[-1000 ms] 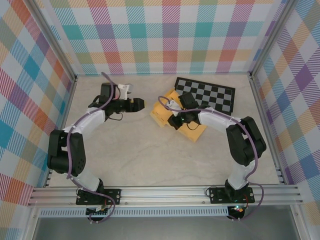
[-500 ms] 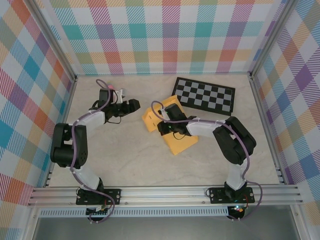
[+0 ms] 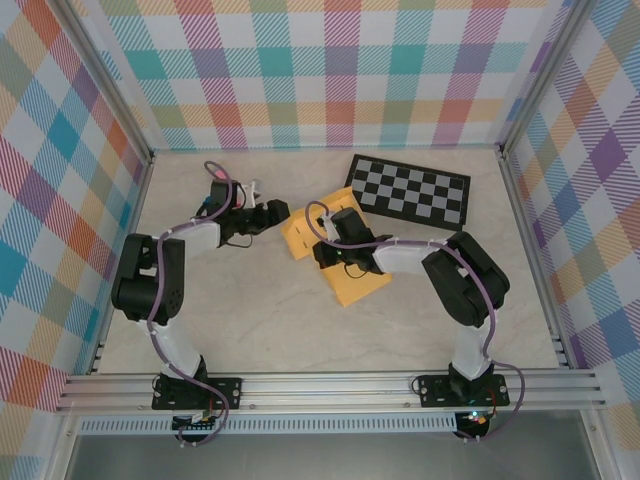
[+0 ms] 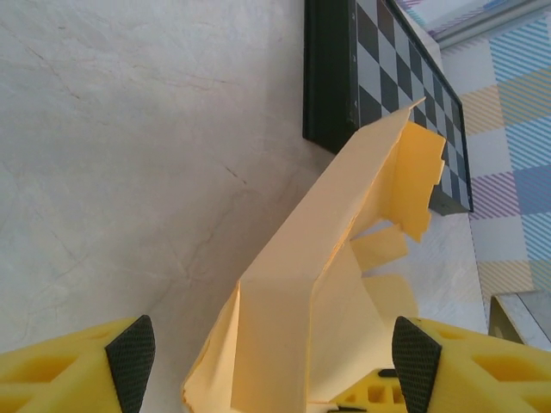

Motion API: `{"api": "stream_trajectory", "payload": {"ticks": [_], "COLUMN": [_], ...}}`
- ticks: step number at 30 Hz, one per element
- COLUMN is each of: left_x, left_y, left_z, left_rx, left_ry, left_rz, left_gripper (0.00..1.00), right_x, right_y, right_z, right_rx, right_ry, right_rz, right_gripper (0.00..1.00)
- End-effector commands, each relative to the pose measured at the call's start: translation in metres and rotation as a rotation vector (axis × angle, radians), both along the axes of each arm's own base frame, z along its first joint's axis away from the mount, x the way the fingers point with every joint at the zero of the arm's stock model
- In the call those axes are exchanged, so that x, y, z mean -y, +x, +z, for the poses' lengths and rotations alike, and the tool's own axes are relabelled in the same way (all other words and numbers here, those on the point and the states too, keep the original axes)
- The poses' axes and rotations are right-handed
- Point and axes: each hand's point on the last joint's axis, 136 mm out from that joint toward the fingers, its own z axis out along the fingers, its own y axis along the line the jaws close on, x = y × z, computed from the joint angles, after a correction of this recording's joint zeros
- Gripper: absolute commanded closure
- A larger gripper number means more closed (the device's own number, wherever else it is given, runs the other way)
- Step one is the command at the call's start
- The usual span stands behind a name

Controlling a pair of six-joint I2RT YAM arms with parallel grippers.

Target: Fold the paper box

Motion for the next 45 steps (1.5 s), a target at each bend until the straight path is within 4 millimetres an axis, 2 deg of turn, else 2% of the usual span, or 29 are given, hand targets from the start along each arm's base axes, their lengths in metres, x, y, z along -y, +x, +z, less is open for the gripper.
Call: {"api": "stream_trajectory", "payload": {"ticks": [1,5,9,14,19,22,30,39,45], "left_x": [0.010,0.029,0.045,0.054,0.068,0.073,0.080,0.081,0.081], "left_y": [0.017,0.016,0.001,-0.014,-0.030,-0.040,-0.059,-0.069,-0.071], "left_z": [0.001,0.004,0.019,0.017,0.023,0.027,0.022,0.011,0.006], "left_rx": [0.013,-0.014,0.007,0.009,0.071,0.129,0.251,0.324,0.353], "left_ry": [-0.026,-0.057,-0.052,-0.031,-0.026,0.027,0.190,0.286,0.356], "left_rz": [-0.005,-0.044,-0.104,-0.181,-0.275,-0.333,-0.406,-0.417,-0.415], "left_gripper": [0.26,0.28,0.29,0.30,0.32,0.32,0.35,0.37,0.40], "right_x": [-0.002,-0.003,-0.005,-0.007,-0.009,-0.010,-0.001,0.010,0.020], "right_y": [-0.004,-0.002,0.000,0.003,0.005,0.007,0.019,0.020,0.021], "right_z": [-0.009,-0.006,-0.002,-0.003,-0.002,0.000,0.001,0.006,0.019], "right_rx": [-0.025,-0.022,-0.021,-0.020,-0.022,-0.026,-0.093,-0.121,-0.140], "right_ry": [0.030,0.055,0.080,0.116,0.161,0.184,0.276,0.325,0.406], "right_rz": [0.009,-0.004,-0.023,-0.046,-0.069,-0.085,-0.186,-0.243,-0.307], "right_gripper": [1.00,1.00,1.00,1.00,1.00,1.00,1.00,0.88,0.76]}}
